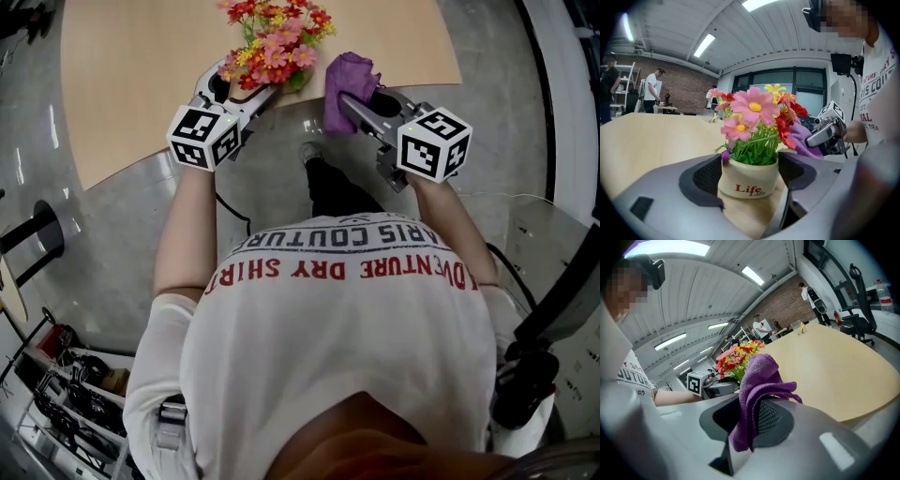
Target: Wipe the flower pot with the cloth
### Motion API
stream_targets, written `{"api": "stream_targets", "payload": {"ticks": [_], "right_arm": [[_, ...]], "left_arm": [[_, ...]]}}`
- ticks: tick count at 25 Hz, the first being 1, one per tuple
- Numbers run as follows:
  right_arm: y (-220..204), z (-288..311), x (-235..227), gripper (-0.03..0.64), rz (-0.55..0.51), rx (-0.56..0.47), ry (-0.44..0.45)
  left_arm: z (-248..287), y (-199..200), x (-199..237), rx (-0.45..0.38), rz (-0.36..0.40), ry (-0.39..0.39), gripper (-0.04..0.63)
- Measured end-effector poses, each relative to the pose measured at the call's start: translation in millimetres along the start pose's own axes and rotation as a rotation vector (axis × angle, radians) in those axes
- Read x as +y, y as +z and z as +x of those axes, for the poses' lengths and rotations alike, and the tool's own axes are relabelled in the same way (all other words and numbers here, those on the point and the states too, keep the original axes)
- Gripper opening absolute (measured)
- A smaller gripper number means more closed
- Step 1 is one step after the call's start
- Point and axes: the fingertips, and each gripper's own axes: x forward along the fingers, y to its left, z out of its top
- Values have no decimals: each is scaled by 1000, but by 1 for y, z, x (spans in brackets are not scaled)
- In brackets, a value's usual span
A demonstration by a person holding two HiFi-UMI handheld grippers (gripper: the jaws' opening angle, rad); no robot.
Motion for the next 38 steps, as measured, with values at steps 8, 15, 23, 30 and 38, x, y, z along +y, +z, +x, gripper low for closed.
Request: {"api": "stream_targets", "payload": {"ticks": [8,15,23,30,38], "right_arm": [[20,30,-9,46,39,-72,12],[21,48,-22,47,43,-65,-2],[5,70,-45,46,33,33,-44],[-9,79,-67,46,-19,197,-138],[-10,78,-72,46,-19,235,-163]], "left_arm": [[0,1,0,-12,-35,-17,379],[1,-2,0,3,-36,-38,379],[4,-5,4,-1,-36,-47,379],[2,-3,3,0,-41,-51,379],[0,-2,2,10,-33,-28,379]]}}
